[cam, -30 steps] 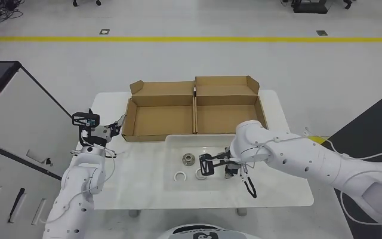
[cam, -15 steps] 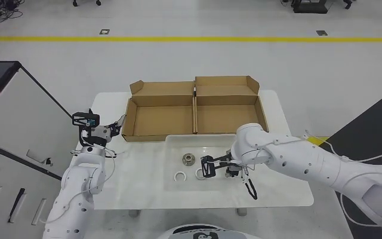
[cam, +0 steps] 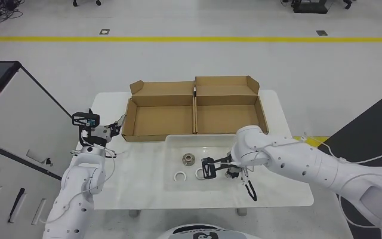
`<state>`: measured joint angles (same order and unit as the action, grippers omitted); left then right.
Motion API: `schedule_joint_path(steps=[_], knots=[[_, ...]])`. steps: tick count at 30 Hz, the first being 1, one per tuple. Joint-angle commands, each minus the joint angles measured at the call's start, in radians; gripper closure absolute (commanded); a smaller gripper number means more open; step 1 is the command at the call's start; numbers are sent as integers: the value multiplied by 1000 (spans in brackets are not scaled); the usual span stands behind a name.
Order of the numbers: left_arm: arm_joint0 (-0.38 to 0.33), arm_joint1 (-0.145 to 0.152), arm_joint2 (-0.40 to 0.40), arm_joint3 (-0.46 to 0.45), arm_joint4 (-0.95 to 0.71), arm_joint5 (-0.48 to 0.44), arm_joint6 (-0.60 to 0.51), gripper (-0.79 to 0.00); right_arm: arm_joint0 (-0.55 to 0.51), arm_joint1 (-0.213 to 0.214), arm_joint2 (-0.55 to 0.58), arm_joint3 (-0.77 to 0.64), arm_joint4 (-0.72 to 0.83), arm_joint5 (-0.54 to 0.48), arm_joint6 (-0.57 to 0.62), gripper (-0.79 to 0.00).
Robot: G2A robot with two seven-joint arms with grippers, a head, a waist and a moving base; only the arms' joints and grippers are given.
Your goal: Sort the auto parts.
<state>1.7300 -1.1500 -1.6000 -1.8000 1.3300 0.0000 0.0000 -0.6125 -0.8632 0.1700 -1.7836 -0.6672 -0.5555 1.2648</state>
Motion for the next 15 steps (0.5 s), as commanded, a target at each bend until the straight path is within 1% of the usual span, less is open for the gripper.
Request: schedule_joint_path(steps=[1, 5, 8, 9, 11, 15], knots=[[0, 0, 0, 0, 0, 0, 0, -785, -3, -1, 0, 3, -3, 0, 0, -259], [0, 0, 0, 0, 0, 0, 0, -785, -13, -4, 0, 11, -9, -1, -1, -237], [0, 0, 0, 0, 0, 0, 0, -785, -18, -7, 0, 18, -11, -1, -1, -182], [0, 0, 0, 0, 0, 0, 0, -785, -19, -7, 0, 19, -11, -1, -1, -102], [0, 0, 0, 0, 0, 0, 0, -785, -21, -10, 0, 24, -13, -2, -2, 0], [0, 0, 0, 0, 0, 0, 0, -785, -18, -13, 0, 28, -11, -1, -1, 0]])
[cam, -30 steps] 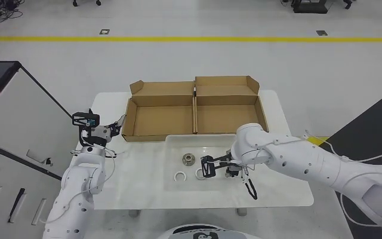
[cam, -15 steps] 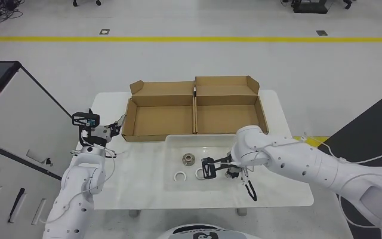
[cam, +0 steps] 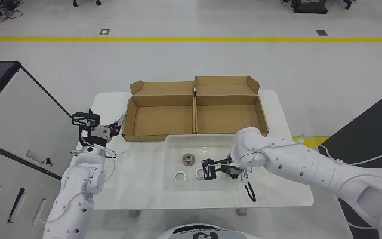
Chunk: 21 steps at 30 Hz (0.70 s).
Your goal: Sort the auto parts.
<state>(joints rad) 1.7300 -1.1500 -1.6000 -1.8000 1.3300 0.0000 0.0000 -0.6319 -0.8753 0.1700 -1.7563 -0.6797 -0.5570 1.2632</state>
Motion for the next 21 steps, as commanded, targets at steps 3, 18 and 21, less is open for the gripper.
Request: schedule_joint_path(steps=[3, 18, 21], knots=[[0, 0, 0, 0, 0, 0, 0, -785, 16, -1, 0, -4, 17, 2, 2, 0], [0, 0, 0, 0, 0, 0, 0, -785, 117, 106, 252, -89, 359, 43, -20, 0], [0, 0, 0, 0, 0, 0, 0, -785, 94, 140, 331, -54, 455, 30, -72, 0]])
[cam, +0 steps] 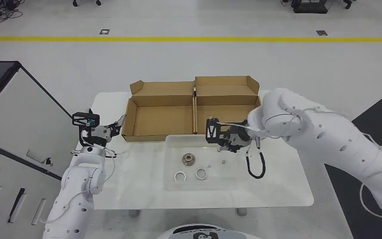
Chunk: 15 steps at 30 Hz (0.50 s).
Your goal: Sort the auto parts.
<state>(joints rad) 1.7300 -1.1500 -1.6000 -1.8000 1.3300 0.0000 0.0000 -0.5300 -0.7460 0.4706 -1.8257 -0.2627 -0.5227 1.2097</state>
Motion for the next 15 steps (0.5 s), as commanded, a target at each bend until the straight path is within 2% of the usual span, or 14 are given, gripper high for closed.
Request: schedule_joint_path(steps=[1, 7, 15], knots=[[0, 0, 0, 0, 0, 0, 0, -785, -24, 26, 63, 31, 75, -16, -44, 0], [0, 0, 0, 0, 0, 0, 0, -785, -112, 66, 176, 110, 349, -112, -196, 0], [0, 0, 0, 0, 0, 0, 0, -785, -166, 55, 225, 145, 737, -268, -325, 0]])
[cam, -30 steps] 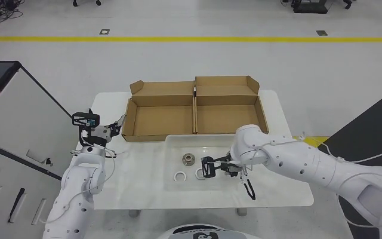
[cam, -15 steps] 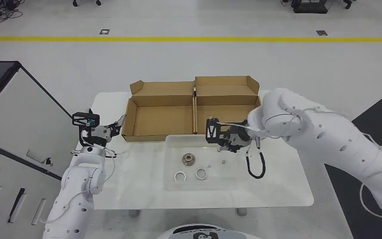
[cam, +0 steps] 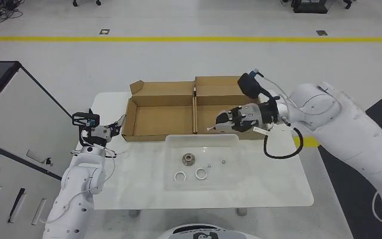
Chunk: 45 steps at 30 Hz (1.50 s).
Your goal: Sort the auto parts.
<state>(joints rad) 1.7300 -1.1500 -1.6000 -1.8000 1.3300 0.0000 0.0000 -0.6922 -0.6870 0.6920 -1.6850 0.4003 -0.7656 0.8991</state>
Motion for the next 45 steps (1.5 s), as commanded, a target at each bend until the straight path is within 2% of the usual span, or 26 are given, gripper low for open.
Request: schedule_joint_path(steps=[1, 8, 18, 25, 39, 42, 45], knots=[[0, 0, 0, 0, 0, 0, 0, -785, -2, -7, 6, 7, 98, -37, -16, 0], [0, 0, 0, 0, 0, 0, 0, -785, 14, -39, 13, 0, 373, -154, 1, 0], [0, 0, 0, 0, 0, 0, 0, -785, 37, -73, 40, -100, 582, -199, -43, 0], [0, 0, 0, 0, 0, 0, 0, -785, 45, -93, 77, -139, 668, -166, -10, 0], [0, 0, 0, 0, 0, 0, 0, -785, 33, -100, 92, -159, 676, -148, -28, 0], [0, 0, 0, 0, 0, 0, 0, -785, 7, -107, 105, -188, 716, -165, -37, 0], [0, 0, 0, 0, 0, 0, 0, -785, -20, -122, 111, -233, 822, -183, -27, 0]])
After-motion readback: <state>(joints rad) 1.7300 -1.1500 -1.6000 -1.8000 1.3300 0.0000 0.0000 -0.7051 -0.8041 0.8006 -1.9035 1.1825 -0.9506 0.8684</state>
